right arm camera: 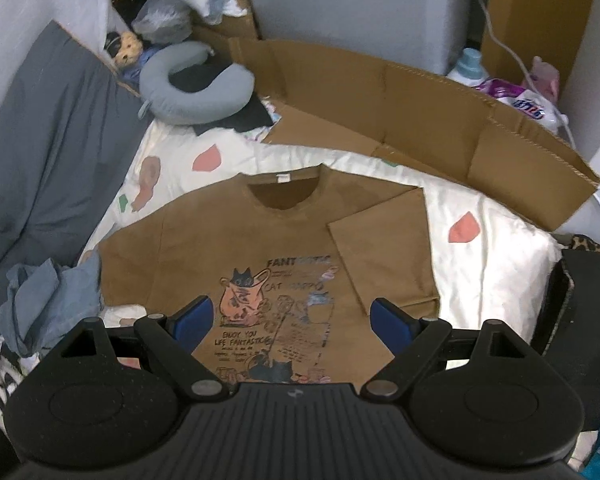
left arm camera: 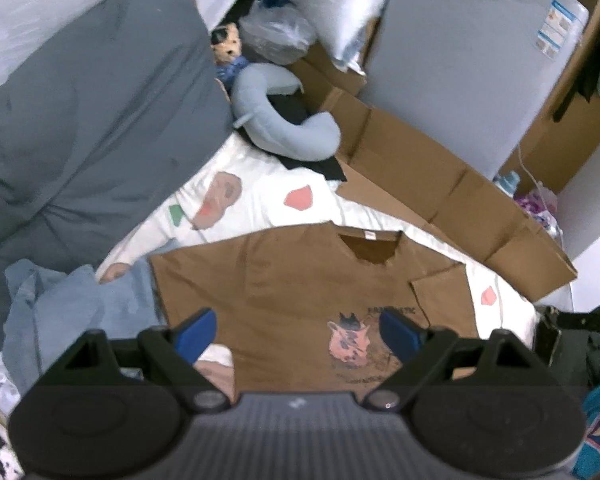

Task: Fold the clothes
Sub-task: 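Lift both open grippers away and move toward the unfolded shirt side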

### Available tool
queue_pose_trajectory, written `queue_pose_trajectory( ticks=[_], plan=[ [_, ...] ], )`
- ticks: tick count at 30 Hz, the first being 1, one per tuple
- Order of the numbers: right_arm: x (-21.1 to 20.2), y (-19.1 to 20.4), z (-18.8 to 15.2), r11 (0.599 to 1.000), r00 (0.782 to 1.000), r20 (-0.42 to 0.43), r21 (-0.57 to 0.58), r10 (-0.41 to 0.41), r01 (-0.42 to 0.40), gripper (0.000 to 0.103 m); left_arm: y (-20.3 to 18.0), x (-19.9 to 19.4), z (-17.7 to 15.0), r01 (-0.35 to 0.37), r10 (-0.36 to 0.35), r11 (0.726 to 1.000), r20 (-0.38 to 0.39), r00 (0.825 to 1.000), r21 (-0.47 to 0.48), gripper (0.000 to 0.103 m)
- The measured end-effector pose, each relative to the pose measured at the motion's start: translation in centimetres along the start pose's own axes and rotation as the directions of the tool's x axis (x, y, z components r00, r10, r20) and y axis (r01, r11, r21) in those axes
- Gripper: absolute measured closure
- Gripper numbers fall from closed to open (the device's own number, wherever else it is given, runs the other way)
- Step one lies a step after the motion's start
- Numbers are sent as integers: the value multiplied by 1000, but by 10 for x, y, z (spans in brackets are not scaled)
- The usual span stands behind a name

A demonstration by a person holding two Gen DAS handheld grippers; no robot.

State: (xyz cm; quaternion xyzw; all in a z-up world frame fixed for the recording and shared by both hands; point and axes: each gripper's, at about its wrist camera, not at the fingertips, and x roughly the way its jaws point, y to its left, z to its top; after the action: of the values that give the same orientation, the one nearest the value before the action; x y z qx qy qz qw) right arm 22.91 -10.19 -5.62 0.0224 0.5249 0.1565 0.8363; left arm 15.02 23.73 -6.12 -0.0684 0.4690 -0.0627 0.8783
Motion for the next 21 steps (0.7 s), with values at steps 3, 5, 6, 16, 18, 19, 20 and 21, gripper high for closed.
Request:
queue_pose_trajectory(
  ticks=[3, 5, 6, 16, 18, 19, 20, 21],
  plan=[
    [10, 15, -2, 1000, 1000, 8, -17, 20, -20, 13, 13, 0, -1, -15, 15, 1000, 8, 1000, -19, 13],
    [16, 26, -4, 999, 999, 15, -35, 31, -30, 13, 21, 0, -2, -27, 27, 999, 17, 999, -26, 13],
    [19, 31, -6, 999, 999, 15, -42, 33, -32, 13, 25, 1, -3, -27, 28, 999, 19, 999, -34, 13],
    [57, 76, -17, 992, 999, 22, -122, 39, -37, 13, 74, 20, -26, -60, 60, 990, -5, 998, -129, 13],
    [67, 84, -20, 990, 998, 14, -128, 54, -52, 13, 84, 24, -31, -56, 58, 987, 4, 998, -151, 13],
    [71, 89, -22, 989, 998, 10, -135, 59, -57, 13, 89, 25, -34, -55, 57, 985, 8, 998, -162, 13],
    [76, 93, -23, 988, 998, 6, -141, 63, -62, 13, 93, 27, -37, -63, 65, 984, 9, 998, -166, 13],
    [80, 98, -25, 987, 998, 1, -148, 67, -66, 13, 96, 30, -41, -73, 76, 982, 7, 997, -172, 13]
  ],
)
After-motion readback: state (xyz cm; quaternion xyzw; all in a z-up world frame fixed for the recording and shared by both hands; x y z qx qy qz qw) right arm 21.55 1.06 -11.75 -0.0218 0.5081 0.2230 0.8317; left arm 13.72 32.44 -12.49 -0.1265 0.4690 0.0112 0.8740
